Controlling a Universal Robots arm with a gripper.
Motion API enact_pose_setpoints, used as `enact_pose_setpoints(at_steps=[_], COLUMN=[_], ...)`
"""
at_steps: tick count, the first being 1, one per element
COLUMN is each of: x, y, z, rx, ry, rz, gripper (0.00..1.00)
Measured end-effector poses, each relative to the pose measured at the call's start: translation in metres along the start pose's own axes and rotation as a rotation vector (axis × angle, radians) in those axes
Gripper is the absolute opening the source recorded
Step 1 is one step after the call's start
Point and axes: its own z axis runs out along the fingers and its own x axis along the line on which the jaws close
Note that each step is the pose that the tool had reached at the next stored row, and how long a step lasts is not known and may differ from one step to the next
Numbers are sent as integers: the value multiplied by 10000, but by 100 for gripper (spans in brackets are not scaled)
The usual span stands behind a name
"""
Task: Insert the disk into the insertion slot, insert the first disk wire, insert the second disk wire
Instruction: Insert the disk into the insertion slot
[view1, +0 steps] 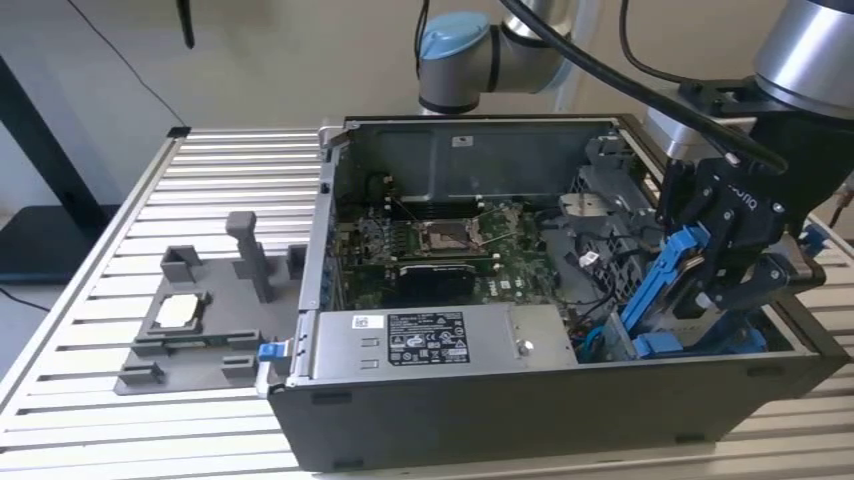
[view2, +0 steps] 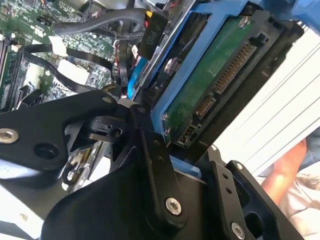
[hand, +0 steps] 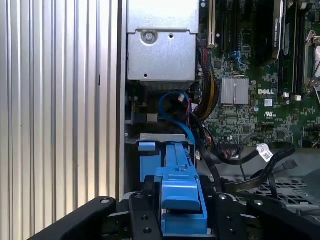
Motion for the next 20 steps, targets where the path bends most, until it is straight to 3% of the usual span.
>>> enact_pose_setpoints(at_steps=[7, 9, 10, 12, 17, 20], x=[0, 0, 0, 0, 0, 0], y=[0, 0, 0, 0, 0, 0], z=[0, 0, 0, 0, -1, -1], rx=[17, 22, 25, 29, 42, 49], ry=[-1, -1, -1, -2, 0, -2], rz=[0, 0, 0, 0, 1, 0], gripper=[47, 49, 55, 55, 34, 33])
